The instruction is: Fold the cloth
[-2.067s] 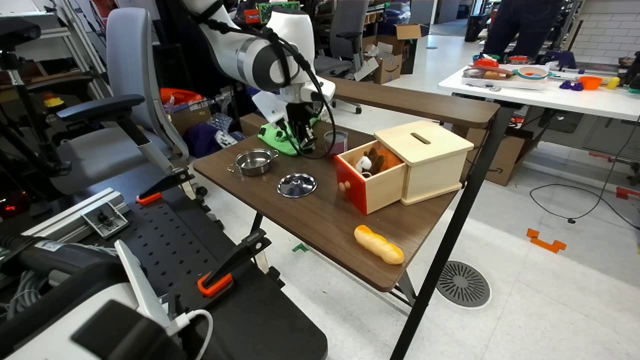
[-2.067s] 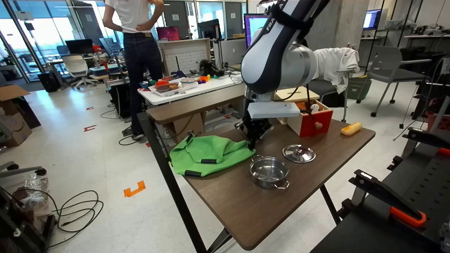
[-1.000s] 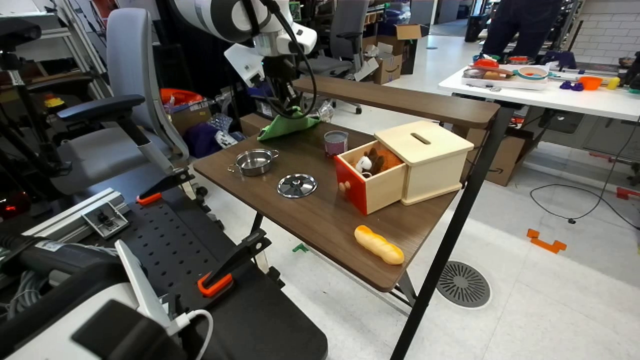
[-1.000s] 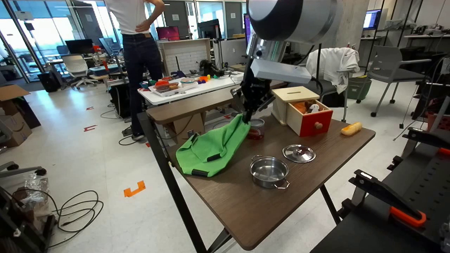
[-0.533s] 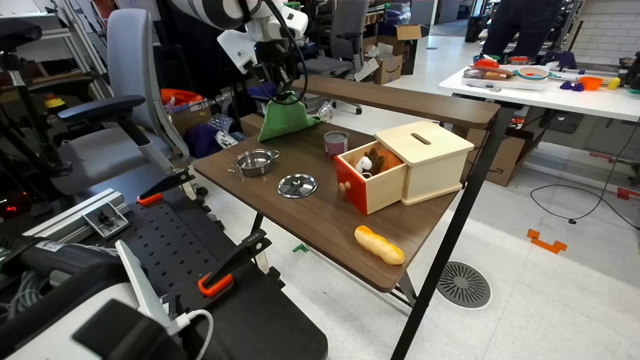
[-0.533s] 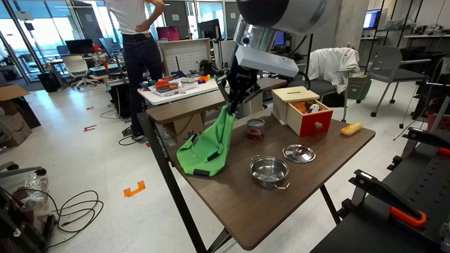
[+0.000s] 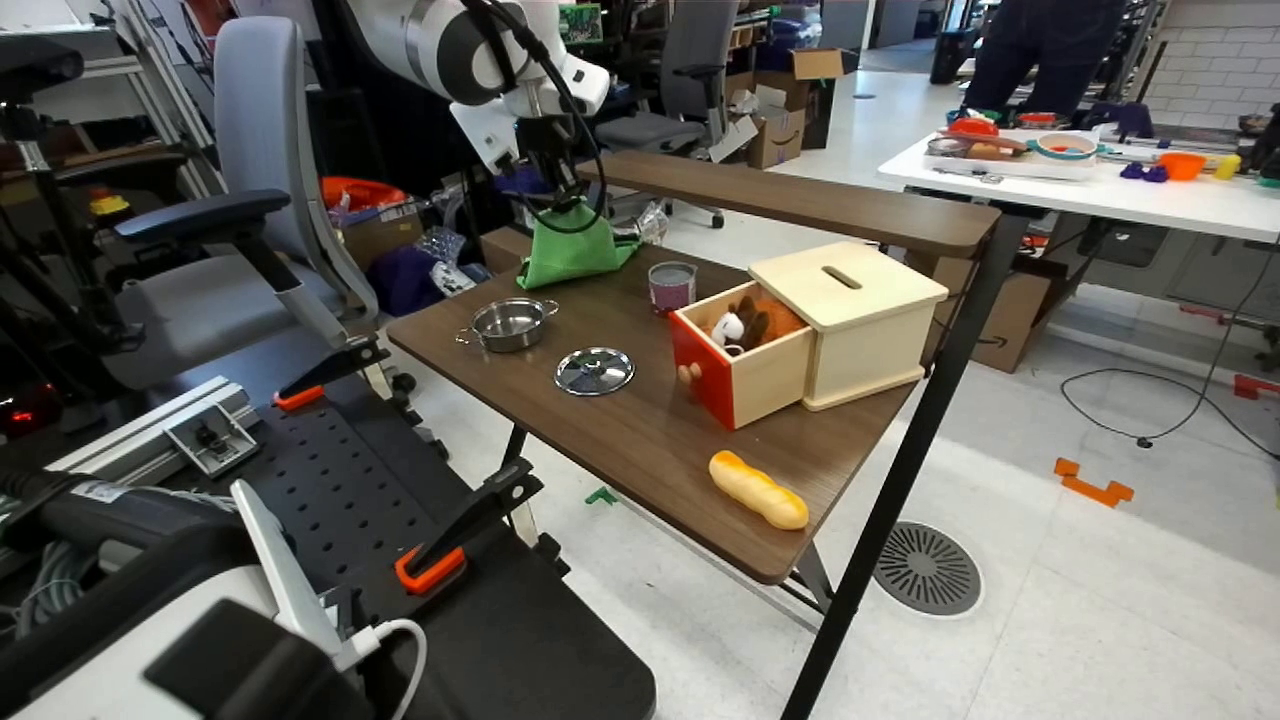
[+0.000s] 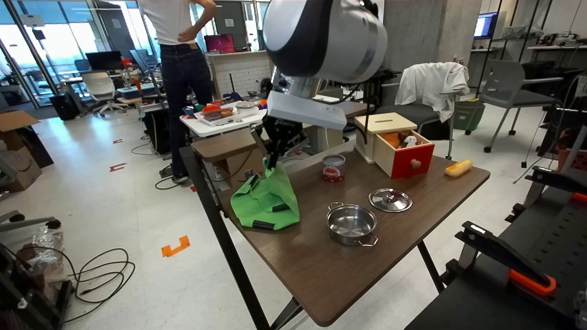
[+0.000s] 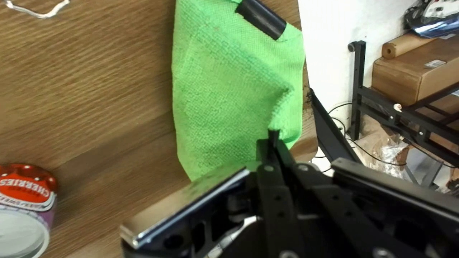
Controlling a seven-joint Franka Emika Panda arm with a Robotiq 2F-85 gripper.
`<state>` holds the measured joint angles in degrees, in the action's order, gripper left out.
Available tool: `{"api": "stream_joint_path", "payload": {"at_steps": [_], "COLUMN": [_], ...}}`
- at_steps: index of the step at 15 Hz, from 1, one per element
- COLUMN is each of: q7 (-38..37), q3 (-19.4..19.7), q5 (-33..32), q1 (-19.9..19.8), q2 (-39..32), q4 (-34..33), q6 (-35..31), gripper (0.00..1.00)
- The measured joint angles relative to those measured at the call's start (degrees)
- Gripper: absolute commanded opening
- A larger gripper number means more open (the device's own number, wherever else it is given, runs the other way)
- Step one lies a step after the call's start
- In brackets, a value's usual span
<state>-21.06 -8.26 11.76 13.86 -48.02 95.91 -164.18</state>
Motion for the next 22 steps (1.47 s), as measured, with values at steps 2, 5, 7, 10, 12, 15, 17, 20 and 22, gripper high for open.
{"api": "stream_joint_path", "payload": {"at_steps": [2, 5, 7, 10, 12, 15, 17, 20, 22], "q7": [-0.75, -1.67, -2.15, -2.69, -2.94, -3.34, -3.61, -4.48, -5.16], "q3": [0.61, 1.72, 2.52, 3.71, 4.42, 5.58, 5.83, 6.20, 6.81], "q5": [0.00, -0.02, -0.02, -0.07, -0.11, -0.21, -0.21, -0.31, -0.44], "q1": [1.61, 4.00, 5.35, 6.63, 7.03, 7.58, 7.73, 7.78, 7.87], "q2": [-3.84, -9.21, -12.84, -17.86, -20.72, -24.14, -25.23, -25.54, -25.53], "q4": [-4.39, -10.77, -15.24, -21.62, -25.40, -30.16, -32.59, -34.27, -34.69], "q6": [0.03, 0.20, 0.77, 1.92, 3.30, 4.98, 6.40, 9.06, 10.31], "gripper": [0.01, 0.01, 0.01, 0.01, 0.29, 0.51, 0.66, 0.87, 0.99]}}
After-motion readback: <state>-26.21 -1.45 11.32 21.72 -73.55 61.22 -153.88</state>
